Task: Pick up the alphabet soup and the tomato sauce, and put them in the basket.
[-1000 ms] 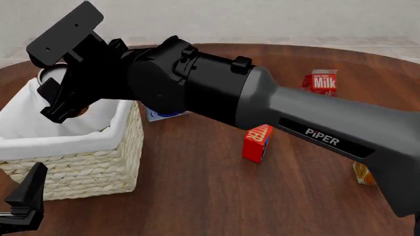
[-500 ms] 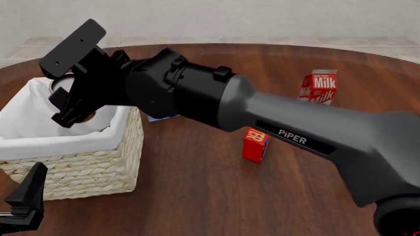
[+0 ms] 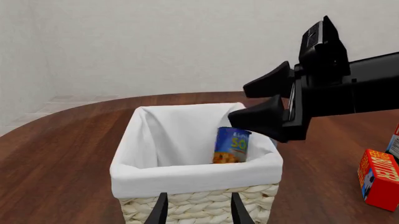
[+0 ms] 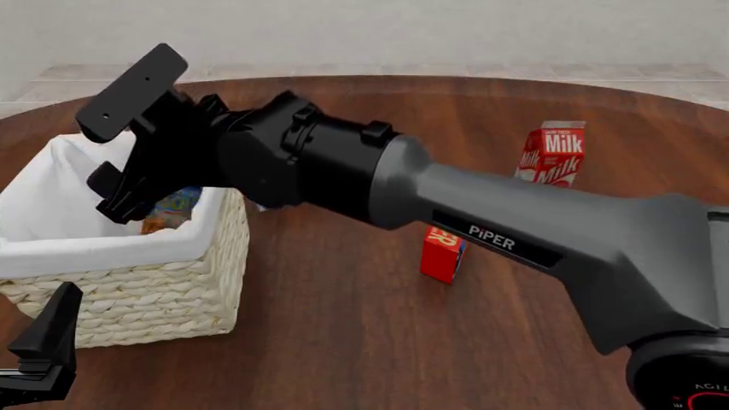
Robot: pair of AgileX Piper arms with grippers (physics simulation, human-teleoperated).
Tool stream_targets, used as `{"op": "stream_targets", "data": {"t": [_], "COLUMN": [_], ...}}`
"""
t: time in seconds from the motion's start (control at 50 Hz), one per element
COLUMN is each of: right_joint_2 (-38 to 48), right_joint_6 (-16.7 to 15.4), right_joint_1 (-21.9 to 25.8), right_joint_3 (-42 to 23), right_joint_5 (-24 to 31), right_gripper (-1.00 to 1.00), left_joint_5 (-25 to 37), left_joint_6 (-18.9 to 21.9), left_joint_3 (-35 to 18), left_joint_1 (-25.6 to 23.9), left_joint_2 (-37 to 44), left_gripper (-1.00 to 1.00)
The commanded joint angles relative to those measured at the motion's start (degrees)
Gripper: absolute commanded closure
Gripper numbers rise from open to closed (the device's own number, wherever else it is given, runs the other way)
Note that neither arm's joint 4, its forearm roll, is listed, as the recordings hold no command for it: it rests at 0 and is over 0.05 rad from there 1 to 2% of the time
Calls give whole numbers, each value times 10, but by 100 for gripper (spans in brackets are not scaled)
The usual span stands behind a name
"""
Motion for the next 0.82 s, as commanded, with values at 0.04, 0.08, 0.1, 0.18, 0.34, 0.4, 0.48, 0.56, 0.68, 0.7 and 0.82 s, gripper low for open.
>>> {"op": "stream_targets", "data": {"t": [0.04,0.08,0.1,0.18,0.34,0.4,0.48,0.56,0.68,0.7,0.82], "right_joint_2": [0,0,-1,-2,-7,-10,-17,-24,-45,-49,-64], "right_joint_6": [6,6,7,6,6,6,7,6,5,4,2], "right_joint_1": [-2,-2,-2,-2,-4,-4,-3,-1,5,5,8], "right_joint_3": [-7,-7,-6,-6,-14,-16,-19,-19,-19,-19,-19], "right_joint_5": [2,2,1,1,7,9,12,15,22,22,28], "right_gripper": [-100,-100,-100,-100,-100,-100,-100,-100,-100,-100,-100], "left_joint_5": [0,0,0,0,0,0,0,0,0,0,0], "left_joint_6": [0,0,0,0,0,0,0,0,0,0,0], "left_joint_3": [0,0,0,0,0,0,0,0,0,0,0], "left_joint_1": [0,0,0,0,0,0,0,0,0,0,0], "left_joint_2": [0,0,0,0,0,0,0,0,0,0,0], "left_gripper": [-100,-100,-100,-100,-100,-100,-100,-100,-100,-100,-100]}}
